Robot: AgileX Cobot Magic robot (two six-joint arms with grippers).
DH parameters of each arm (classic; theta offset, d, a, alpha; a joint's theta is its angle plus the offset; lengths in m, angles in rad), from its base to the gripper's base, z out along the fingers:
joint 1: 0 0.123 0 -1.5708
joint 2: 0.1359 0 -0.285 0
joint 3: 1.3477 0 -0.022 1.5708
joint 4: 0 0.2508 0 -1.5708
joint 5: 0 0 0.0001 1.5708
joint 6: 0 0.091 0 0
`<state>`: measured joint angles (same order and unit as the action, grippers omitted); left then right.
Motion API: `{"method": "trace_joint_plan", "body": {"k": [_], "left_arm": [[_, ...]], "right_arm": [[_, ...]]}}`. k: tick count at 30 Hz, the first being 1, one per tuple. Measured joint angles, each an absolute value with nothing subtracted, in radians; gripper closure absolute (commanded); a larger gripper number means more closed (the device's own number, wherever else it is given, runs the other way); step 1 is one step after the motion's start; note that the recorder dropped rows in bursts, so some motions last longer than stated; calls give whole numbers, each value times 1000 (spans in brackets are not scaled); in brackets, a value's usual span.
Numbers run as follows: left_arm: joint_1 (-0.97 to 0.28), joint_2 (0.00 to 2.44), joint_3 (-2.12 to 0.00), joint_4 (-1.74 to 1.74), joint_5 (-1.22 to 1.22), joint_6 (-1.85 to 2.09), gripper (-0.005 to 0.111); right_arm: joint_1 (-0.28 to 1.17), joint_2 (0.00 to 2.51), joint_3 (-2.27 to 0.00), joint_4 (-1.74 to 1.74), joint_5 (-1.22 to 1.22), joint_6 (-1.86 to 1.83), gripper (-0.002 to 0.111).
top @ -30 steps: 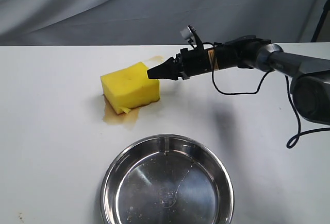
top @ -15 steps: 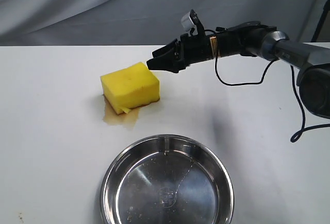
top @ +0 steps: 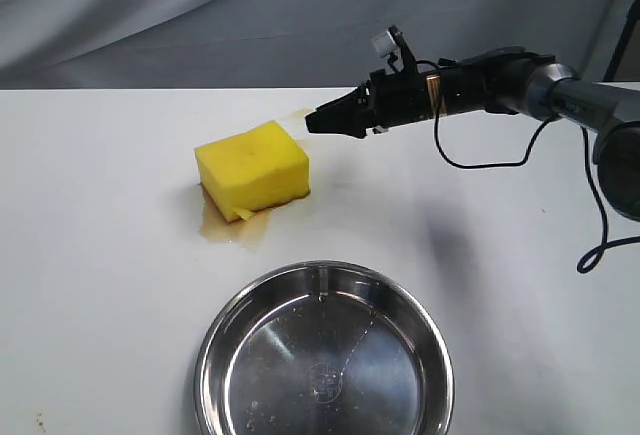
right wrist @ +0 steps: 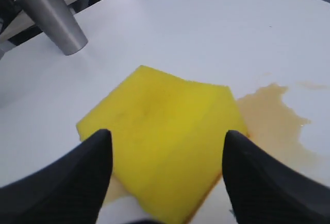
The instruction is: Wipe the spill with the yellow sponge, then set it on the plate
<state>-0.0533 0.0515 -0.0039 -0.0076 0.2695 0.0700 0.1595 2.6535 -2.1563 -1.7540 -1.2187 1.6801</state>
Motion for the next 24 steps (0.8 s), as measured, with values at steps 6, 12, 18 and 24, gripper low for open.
{"method": "trace_joint_plan", "body": {"k": [6, 12, 18, 24], "left_arm": [[-53, 51, -4, -8, 269, 70, 107], [-53, 51, -4, -8, 269, 70, 107], [-53, 51, -4, -8, 269, 70, 107], [-53, 51, -4, -8, 269, 70, 107]], "right_arm": [[222, 2605, -2104, -1756, -1211, 1622, 51], [417, 2566, -2100, -1756, -1211, 1468, 52], [570, 2566, -2100, -1756, -819, 1404, 41], [579, 2461, -1916, -1752, -608, 1429, 41]]}}
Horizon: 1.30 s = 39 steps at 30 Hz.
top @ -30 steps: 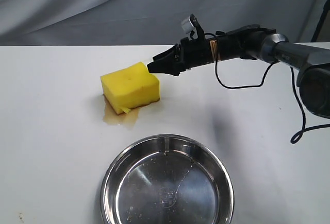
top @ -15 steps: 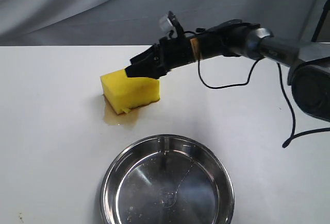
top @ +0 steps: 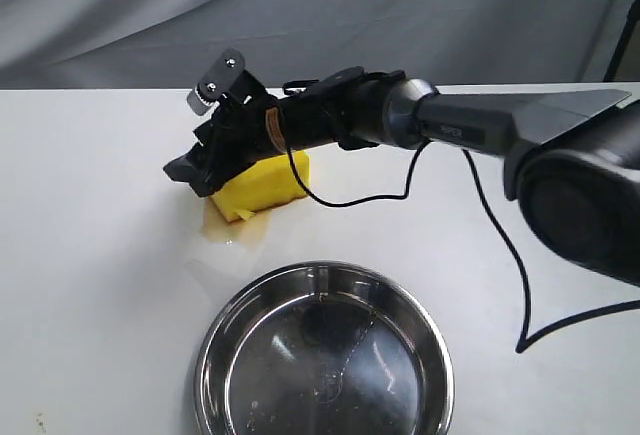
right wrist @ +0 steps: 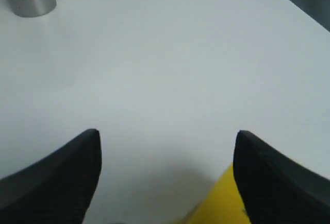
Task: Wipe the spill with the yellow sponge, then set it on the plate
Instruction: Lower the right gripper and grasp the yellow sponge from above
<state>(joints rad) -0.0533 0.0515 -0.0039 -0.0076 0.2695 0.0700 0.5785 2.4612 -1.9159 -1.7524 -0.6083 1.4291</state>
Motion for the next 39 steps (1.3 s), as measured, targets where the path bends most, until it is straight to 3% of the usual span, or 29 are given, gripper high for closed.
{"method": "trace_joint_plan", "body": {"k": [8, 25, 35, 39], "left_arm": [[-53, 51, -4, -8, 269, 70, 107], [-53, 51, -4, -8, 269, 70, 107], [-53, 51, -4, -8, 269, 70, 107], [-53, 51, -4, -8, 269, 70, 107]], "right_arm": [[565, 2279, -1614, -1752, -387, 1330, 41], [559, 2297, -1576, -1749, -308, 1388, 42], [583, 2303, -1576, -1749, -267, 1326, 66], [603, 2303, -1576, -1747, -236, 1312, 70]]}}
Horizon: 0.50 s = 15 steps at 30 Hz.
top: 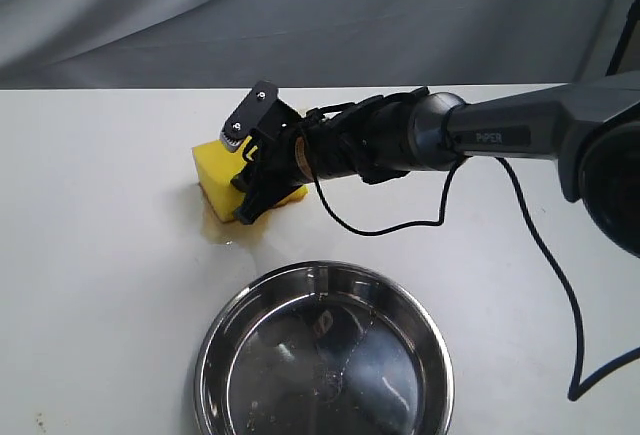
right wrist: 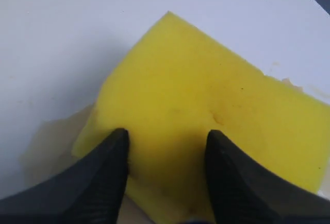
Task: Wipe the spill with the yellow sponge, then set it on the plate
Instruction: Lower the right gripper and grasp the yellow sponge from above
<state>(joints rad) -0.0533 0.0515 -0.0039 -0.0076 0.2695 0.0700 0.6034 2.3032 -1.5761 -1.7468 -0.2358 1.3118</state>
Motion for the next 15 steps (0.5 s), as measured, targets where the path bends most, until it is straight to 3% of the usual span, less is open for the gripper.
{"method": "trace_joint_plan", "body": {"k": [8, 15], "left_arm": [[-53, 51, -4, -8, 269, 70, 107], [-53, 51, -4, -8, 269, 70, 107]], "right_arm": [[614, 2303, -1576, -1747, -223, 1345, 103], [614, 2303, -1576, -1747, -227, 1386, 107]]}}
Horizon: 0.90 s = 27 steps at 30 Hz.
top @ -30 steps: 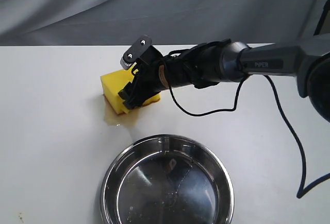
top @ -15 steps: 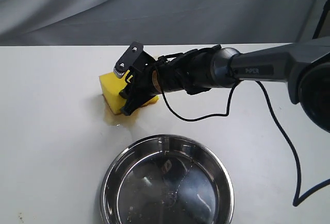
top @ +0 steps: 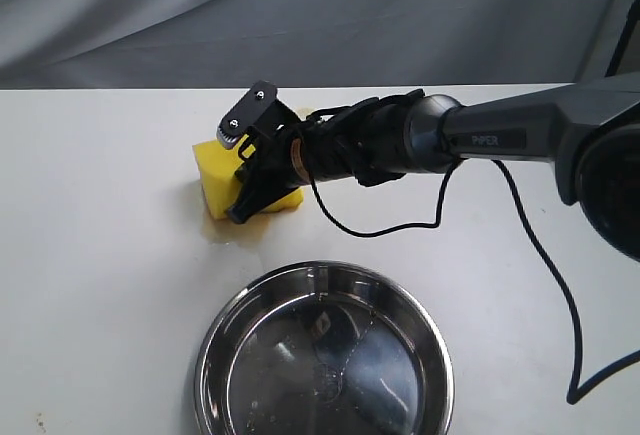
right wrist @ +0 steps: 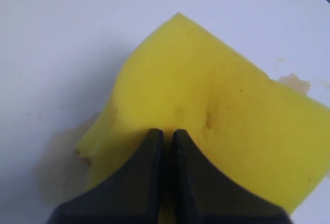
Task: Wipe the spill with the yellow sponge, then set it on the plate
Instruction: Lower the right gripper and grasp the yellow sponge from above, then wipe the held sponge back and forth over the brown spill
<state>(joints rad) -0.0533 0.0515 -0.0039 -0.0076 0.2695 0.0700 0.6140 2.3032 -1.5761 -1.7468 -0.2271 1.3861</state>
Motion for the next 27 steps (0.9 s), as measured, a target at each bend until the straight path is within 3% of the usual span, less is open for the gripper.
{"method": "trace_joint_plan", "body": {"k": [12, 27], "left_arm": [[-53, 51, -4, -8, 269, 70, 107], [-53, 51, -4, -8, 269, 70, 107]], "right_arm": [[616, 2308, -1576, -1747, -483, 1431, 107], [625, 2303, -1576, -1741, -257, 1417, 107]]}}
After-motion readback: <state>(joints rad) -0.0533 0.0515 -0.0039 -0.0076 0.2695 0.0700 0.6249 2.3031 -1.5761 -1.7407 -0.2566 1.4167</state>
